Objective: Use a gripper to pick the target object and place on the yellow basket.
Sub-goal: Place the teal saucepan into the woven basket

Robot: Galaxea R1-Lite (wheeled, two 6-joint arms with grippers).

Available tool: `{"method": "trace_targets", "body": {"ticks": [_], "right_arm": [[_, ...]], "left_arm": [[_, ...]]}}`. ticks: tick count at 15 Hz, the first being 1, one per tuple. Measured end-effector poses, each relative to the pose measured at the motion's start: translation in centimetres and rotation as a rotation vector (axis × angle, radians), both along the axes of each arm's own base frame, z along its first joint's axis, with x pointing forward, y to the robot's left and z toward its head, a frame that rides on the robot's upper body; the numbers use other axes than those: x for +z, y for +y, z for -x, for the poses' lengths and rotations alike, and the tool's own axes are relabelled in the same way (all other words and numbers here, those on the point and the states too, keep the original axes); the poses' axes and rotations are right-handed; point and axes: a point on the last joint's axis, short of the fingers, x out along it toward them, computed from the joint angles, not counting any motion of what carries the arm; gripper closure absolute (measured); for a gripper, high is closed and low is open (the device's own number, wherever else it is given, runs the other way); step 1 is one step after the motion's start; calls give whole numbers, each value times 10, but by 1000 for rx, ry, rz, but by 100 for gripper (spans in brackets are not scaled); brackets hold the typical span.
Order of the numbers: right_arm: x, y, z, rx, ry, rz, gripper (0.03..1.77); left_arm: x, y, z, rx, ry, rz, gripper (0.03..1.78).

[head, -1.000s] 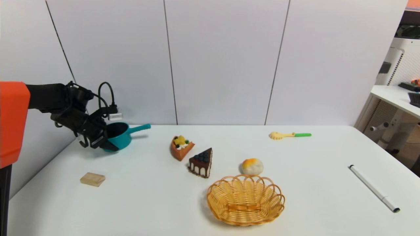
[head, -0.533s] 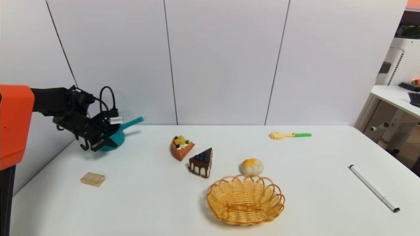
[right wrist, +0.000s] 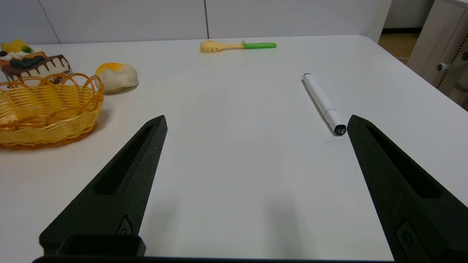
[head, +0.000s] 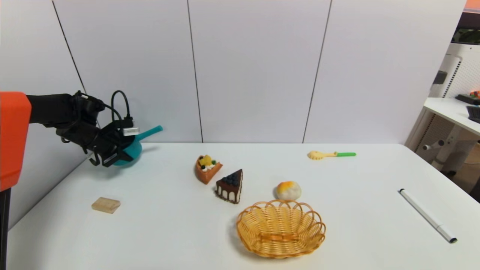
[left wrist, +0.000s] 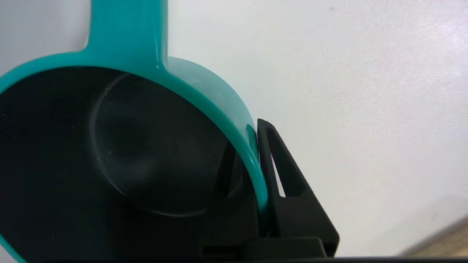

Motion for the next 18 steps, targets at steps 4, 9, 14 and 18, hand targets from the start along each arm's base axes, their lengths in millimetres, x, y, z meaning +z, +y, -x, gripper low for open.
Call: {"method": "trace_targets", "body": {"ticks": [4,9,14,18], "right_arm": [[0,0,0,0,0,0,10],[0,0,0,0,0,0,10],[0,0,0,1,0,0,10],[0,0,0,0,0,0,10]], "left_arm": [[52,-5,19,21,-110,-8,168],[127,-46,56,22,-261,47,168],[196,-122,119,24,-359,196,168],[218,-168,168,-64,-352,312,168]]}}
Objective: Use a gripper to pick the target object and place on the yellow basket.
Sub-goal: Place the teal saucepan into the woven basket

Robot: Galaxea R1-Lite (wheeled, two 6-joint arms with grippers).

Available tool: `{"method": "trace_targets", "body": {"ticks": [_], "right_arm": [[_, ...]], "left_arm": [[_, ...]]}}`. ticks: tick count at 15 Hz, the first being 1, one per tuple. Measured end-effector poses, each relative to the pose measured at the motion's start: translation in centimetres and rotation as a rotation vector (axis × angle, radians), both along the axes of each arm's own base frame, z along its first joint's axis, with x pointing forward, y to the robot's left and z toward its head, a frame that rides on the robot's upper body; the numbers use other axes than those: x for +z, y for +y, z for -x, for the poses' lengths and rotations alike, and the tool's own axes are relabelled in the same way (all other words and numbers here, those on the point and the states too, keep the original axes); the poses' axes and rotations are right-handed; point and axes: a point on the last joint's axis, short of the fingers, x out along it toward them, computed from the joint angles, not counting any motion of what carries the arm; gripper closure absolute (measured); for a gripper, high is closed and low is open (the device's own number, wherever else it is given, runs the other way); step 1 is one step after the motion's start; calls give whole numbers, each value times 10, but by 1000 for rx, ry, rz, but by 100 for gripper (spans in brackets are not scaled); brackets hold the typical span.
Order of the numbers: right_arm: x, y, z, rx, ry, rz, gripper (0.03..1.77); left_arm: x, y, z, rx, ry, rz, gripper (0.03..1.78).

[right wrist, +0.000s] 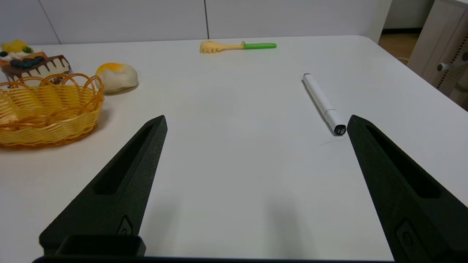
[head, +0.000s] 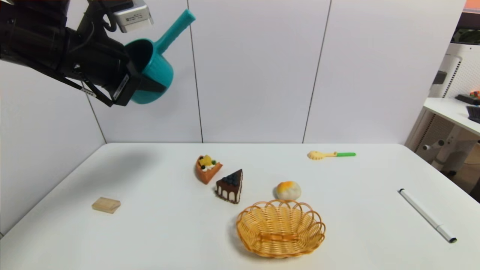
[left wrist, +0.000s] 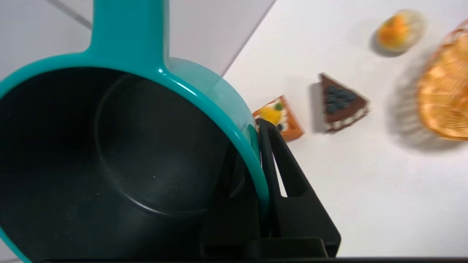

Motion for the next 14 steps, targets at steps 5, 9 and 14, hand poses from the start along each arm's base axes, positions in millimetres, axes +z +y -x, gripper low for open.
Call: {"method": "trace_targets", "body": {"ticks": [5,9,14], "right_arm": [[0,0,0,0,0,0,10],[0,0,0,0,0,0,10],[0,0,0,0,0,0,10]], "left_arm": [[-9,-37,31,-153,45,15,168],[-41,-79,38,-240,101,95,168],[-91,-140,50,-393,136,133,168]]}}
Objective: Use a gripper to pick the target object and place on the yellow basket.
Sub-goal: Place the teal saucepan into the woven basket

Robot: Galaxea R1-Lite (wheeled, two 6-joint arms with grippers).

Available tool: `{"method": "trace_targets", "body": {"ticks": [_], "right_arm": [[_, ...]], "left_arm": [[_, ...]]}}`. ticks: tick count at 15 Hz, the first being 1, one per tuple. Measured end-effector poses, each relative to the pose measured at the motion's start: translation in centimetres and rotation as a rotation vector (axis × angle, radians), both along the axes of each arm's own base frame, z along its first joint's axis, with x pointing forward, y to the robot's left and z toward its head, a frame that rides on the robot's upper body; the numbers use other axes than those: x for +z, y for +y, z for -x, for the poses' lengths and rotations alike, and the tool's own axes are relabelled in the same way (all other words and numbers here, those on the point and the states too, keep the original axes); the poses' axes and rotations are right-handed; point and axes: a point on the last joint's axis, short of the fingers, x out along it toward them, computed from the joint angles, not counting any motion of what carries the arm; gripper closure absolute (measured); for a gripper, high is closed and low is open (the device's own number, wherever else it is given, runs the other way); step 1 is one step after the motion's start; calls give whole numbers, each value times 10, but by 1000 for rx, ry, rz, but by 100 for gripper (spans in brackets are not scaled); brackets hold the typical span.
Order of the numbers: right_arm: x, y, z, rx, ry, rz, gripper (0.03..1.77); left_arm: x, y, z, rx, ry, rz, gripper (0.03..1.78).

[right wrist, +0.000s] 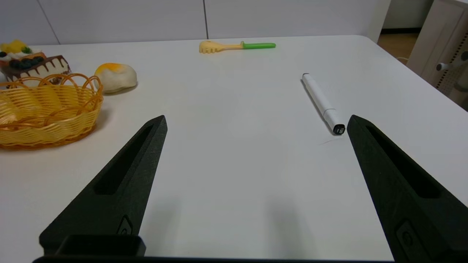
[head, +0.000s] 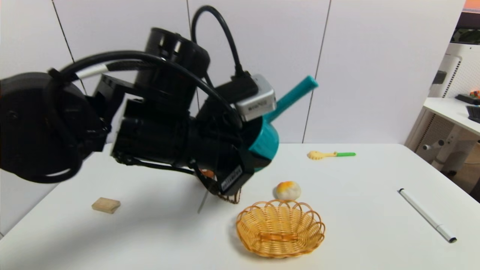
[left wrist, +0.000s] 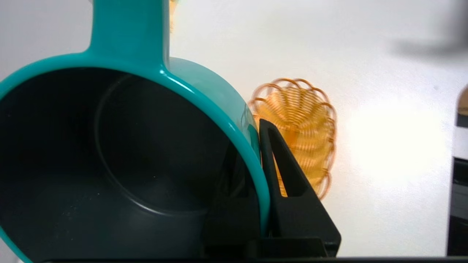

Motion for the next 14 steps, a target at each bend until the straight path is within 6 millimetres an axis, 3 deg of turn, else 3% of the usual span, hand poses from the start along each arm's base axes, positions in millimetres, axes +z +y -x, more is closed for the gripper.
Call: {"method": "trace_targets", "body": {"ticks": [3,8,11,14], "right_arm": [[0,0,0,0,0,0,10],[0,0,0,0,0,0,10],[0,0,0,0,0,0,10],[0,0,0,0,0,0,10]], "left_arm": [[-25,-27,5,-59,42,-60,168],[-72,-67,-11,-104,51,-101,168],[-98,-78,-18,-109,94,-150,168],[-109,-80,-19,-108,113,-173,168]]}}
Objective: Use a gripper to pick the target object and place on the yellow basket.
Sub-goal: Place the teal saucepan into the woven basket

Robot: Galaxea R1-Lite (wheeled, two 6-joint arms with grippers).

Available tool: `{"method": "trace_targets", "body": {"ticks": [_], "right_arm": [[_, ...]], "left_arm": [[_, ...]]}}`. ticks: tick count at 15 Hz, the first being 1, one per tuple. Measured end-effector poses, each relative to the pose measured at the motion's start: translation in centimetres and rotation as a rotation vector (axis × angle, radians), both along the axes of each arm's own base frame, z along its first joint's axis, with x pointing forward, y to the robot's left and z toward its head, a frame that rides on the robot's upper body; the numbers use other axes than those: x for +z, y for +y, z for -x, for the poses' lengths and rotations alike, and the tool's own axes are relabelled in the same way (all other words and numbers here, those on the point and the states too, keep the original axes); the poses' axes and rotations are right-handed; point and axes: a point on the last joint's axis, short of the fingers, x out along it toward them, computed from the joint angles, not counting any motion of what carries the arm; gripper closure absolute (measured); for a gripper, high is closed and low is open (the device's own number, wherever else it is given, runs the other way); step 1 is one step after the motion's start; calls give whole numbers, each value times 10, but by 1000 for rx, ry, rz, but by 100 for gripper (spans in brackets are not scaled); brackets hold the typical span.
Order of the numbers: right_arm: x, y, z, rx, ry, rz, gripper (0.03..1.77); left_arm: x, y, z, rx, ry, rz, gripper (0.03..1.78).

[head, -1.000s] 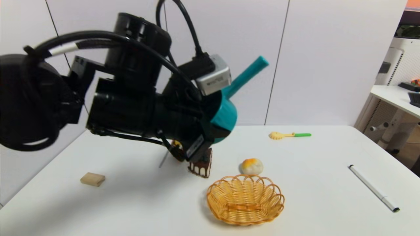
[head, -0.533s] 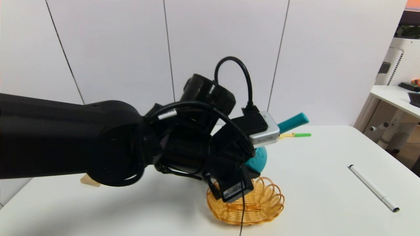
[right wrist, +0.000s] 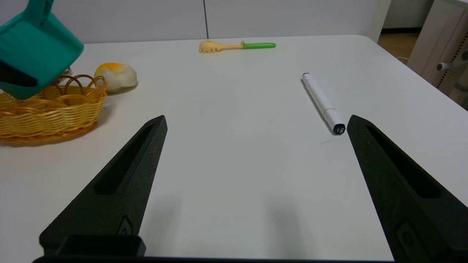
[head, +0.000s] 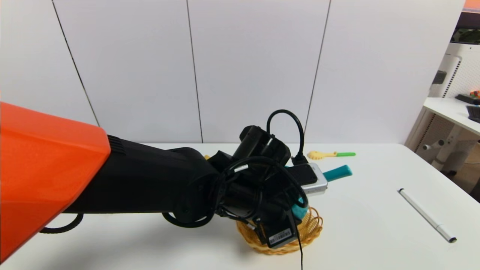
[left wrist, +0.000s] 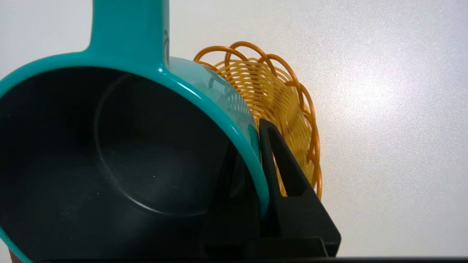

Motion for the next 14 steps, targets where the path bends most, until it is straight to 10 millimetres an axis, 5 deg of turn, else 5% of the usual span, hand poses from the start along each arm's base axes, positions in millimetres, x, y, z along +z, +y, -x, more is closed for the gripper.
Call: {"method": "trace_targets", "body": {"ticks": [2,8,14], "right_arm": [[0,0,0,-1,0,0,10],[0,0,0,-1,0,0,10],[0,0,0,0,0,0,10]], "left_arm": [[-4,0,0,7,10,-10,168],[1,1,3,3,-3,-4,83],[41,13,16,46,-97,60,44]]}}
